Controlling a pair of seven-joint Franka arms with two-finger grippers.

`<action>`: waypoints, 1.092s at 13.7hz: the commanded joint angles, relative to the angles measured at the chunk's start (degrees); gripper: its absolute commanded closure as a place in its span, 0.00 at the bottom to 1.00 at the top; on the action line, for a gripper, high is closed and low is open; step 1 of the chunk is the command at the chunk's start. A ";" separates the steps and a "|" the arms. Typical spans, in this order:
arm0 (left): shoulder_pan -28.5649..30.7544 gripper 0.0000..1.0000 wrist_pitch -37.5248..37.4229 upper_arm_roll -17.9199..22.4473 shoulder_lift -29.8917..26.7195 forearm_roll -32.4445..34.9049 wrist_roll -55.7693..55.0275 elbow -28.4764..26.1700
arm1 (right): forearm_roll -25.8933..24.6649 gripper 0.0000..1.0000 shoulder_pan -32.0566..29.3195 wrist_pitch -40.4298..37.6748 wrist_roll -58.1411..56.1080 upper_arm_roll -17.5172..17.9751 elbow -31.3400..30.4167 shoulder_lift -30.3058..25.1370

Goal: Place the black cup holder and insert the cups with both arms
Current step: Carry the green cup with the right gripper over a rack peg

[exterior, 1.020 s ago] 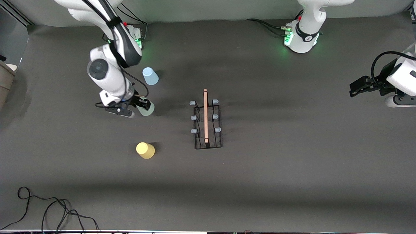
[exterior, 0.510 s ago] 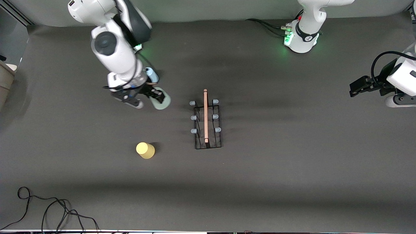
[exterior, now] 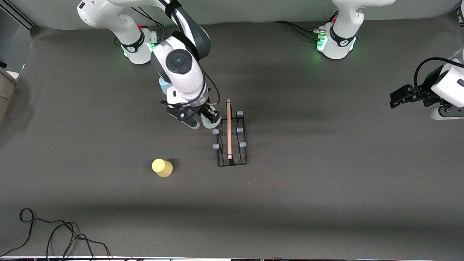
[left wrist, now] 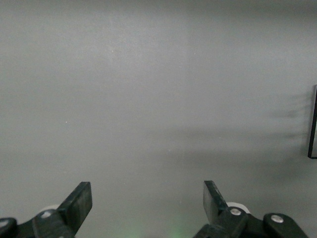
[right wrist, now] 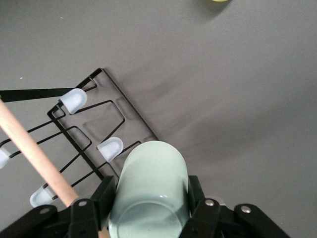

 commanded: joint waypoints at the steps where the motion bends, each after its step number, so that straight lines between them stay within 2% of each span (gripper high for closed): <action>1: 0.33 0.00 -0.27 -0.25 -0.19 0.14 0.93 -0.06 | 0.81 1.00 1.23 -1.62 1.08 -0.60 1.92 0.86; 9: 0.33 0.00 -0.10 -0.25 -0.02 0.14 0.93 -0.06 | 0.81 1.00 2.82 -1.01 1.08 -0.60 1.84 4.73; 10: 0.33 0.00 -0.10 -0.25 -0.02 0.14 0.93 -0.06 | 0.81 0.80 2.82 -1.01 0.99 -0.60 1.75 4.99; 11: 0.33 0.00 -0.10 -0.25 -0.02 0.14 0.93 -0.06 | 0.81 0.36 2.82 -1.01 1.08 -0.60 1.75 5.52; 12: 0.33 0.00 -0.10 -0.25 -0.02 0.14 0.93 -0.06 | 0.81 0.18 2.82 -0.92 1.08 -0.60 1.83 5.61; 14: 0.33 0.00 -0.01 -0.25 0.07 0.14 0.93 -0.23 | 0.81 0.04 2.82 -1.01 1.17 -0.60 1.84 5.44; 15: 0.33 0.00 -0.01 -0.25 -0.02 0.14 0.93 -0.32 | 0.81 0.02 2.65 -1.18 1.17 -0.60 1.84 5.09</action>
